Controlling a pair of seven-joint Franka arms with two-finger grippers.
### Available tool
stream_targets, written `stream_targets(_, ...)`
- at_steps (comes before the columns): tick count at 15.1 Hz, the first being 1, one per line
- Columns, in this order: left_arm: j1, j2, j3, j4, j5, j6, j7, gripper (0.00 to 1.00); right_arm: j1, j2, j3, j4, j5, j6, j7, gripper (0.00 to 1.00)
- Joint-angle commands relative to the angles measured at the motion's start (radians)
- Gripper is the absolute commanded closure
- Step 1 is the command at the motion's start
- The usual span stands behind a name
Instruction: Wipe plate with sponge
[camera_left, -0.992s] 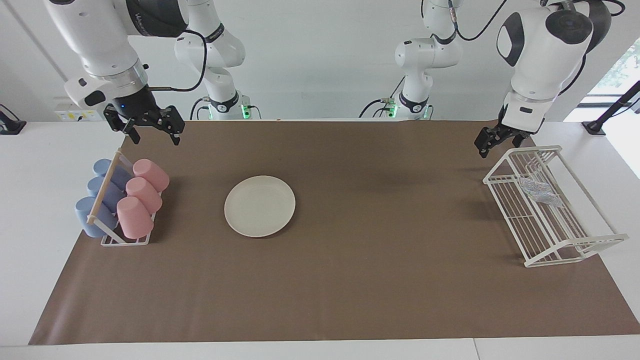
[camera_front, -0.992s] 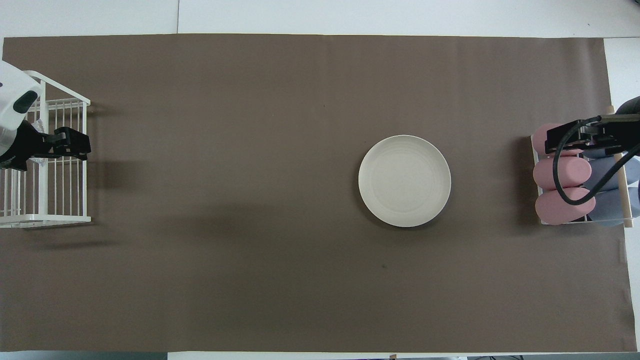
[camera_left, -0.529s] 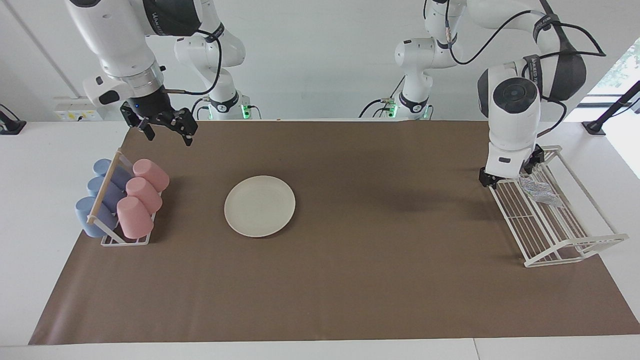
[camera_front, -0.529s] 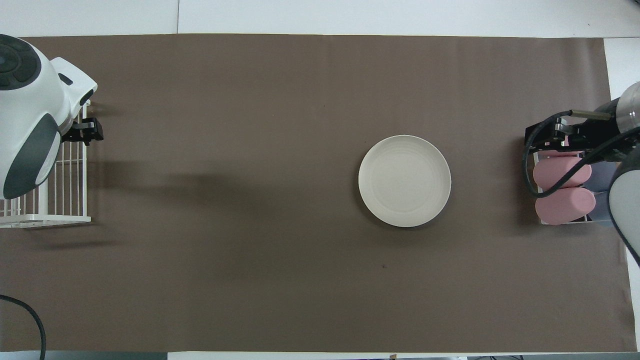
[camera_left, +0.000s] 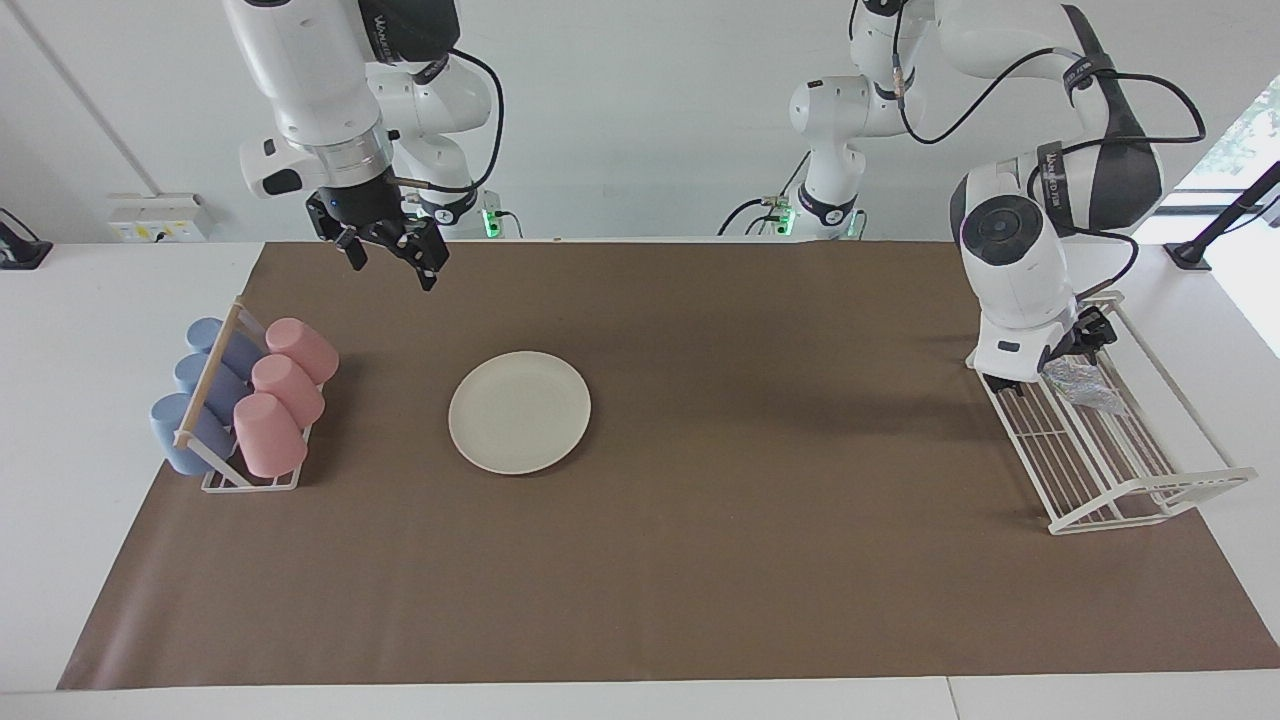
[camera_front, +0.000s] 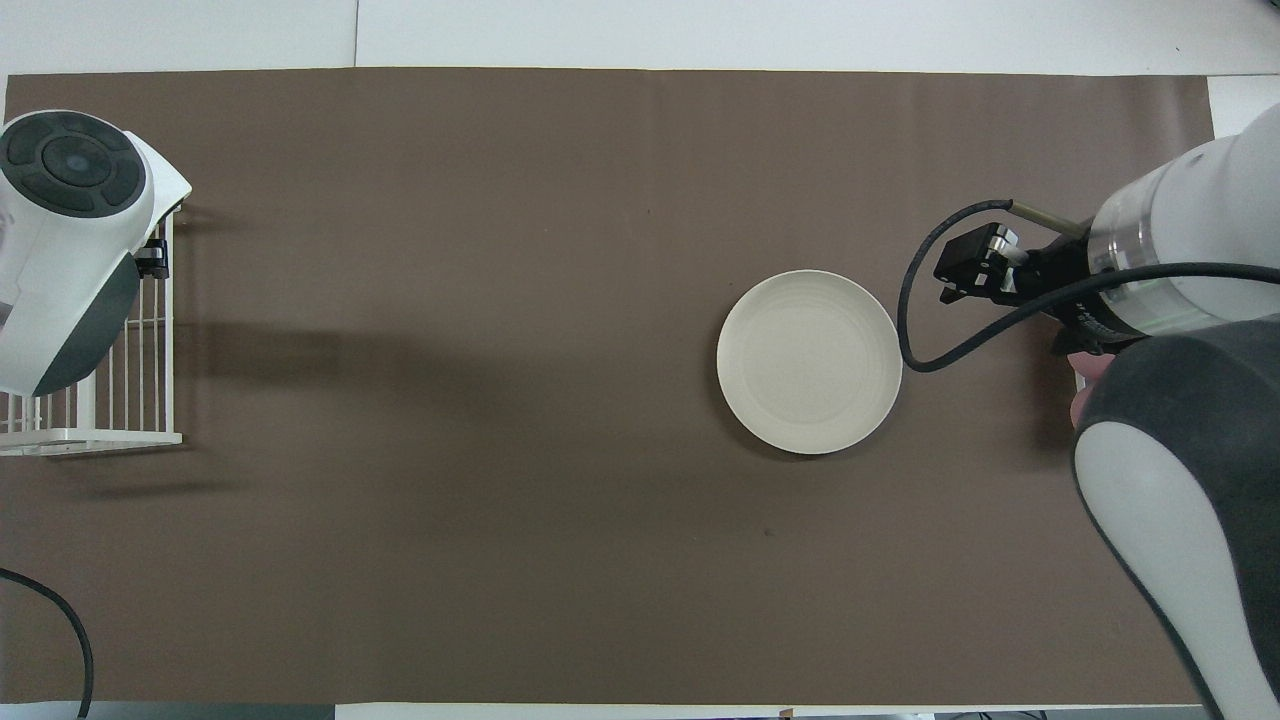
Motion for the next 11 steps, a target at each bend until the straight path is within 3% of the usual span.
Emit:
stream_targets(1,0.019,0.002,-0.004,-0.030,0.038,0.044,-0.055,0.00,0.041,-0.023,0.006,-0.036,0.027,0.054,0.139,0.00)
stream_targets(6,0.032,-0.003,-0.004,-0.051,0.038,0.076,-0.067,0.00,0.055,-0.022,0.024,-0.042,0.044,0.088,0.226,0.00)
stream_targets(7,0.032,-0.005,-0.004,-0.056,0.036,0.075,-0.081,0.08,0.058,-0.019,0.035,-0.042,0.053,0.097,0.268,0.00)
stream_targets(8,0.032,-0.006,-0.004,-0.060,0.038,0.076,-0.104,0.23,0.059,-0.010,0.039,-0.036,0.070,0.097,0.300,0.00)
stream_targets(11,0.031,-0.006,-0.005,-0.057,0.038,0.070,-0.107,0.92,0.070,-0.009,0.047,-0.027,0.098,0.076,0.389,0.00)
